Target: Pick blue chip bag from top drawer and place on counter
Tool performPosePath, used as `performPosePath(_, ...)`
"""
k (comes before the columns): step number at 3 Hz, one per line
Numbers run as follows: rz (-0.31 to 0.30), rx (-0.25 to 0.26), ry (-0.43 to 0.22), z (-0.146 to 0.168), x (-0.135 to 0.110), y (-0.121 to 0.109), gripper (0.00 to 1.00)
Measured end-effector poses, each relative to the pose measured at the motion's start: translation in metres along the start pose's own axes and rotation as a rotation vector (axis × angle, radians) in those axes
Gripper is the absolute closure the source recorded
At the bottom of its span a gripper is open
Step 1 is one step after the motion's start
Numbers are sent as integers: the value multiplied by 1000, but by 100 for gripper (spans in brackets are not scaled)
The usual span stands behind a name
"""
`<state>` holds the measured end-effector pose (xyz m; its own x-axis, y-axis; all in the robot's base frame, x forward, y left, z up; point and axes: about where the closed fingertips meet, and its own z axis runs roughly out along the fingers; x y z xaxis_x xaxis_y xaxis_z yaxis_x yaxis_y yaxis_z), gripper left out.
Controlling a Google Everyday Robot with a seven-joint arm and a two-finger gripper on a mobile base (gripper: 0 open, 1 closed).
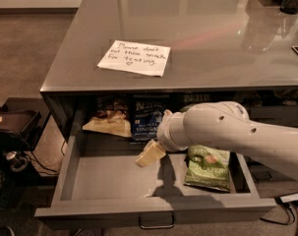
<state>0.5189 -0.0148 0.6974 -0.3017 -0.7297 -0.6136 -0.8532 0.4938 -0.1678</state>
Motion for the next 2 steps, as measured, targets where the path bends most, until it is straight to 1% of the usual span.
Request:
performPosePath(1, -9, 17, 15, 6, 3, -5, 0)
performPosePath(2, 6, 39, 17, 30, 7, -29, 0)
